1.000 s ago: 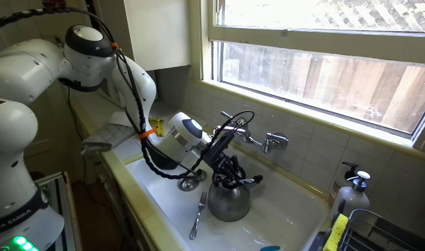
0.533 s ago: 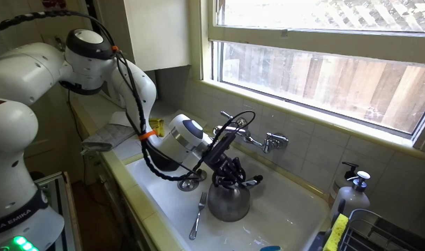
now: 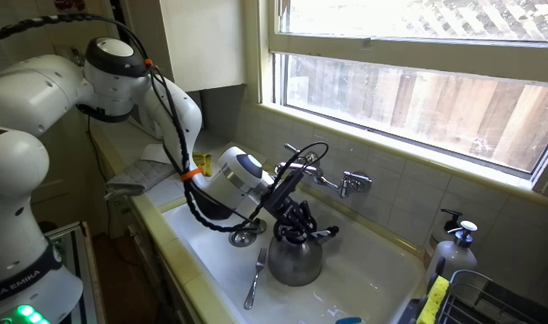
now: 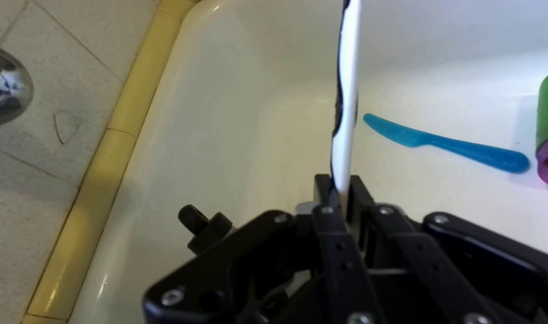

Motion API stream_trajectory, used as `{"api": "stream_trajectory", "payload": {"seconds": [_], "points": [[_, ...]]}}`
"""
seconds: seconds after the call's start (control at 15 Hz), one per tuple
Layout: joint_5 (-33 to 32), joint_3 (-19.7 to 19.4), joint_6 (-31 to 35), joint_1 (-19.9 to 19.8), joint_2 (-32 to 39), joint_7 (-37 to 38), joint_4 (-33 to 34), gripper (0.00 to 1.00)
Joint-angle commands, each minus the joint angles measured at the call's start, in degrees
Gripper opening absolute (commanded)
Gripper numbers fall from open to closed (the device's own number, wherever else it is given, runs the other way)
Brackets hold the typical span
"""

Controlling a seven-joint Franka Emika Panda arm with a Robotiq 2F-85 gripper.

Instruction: Pick up the white thing to stir inside the kettle

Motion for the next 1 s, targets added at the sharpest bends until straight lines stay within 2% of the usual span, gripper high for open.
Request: {"api": "stream_trajectory", "payload": {"seconds": [0.0,0.27,0.53,0.93], "points": [[2.31,-1.34,0.7,1.15,3.62,2.71,1.37,0.03],[0.35,-2.01,2.44,1.12,4.61,0.86,1.85,0.03],[-2.36,-0.35,5.37,-1.06,1.31,-3.54,1.64,0.03],[1.96,-0.02,3.89,-1.05,2.53,-1.44,2.56,0.03]]}}
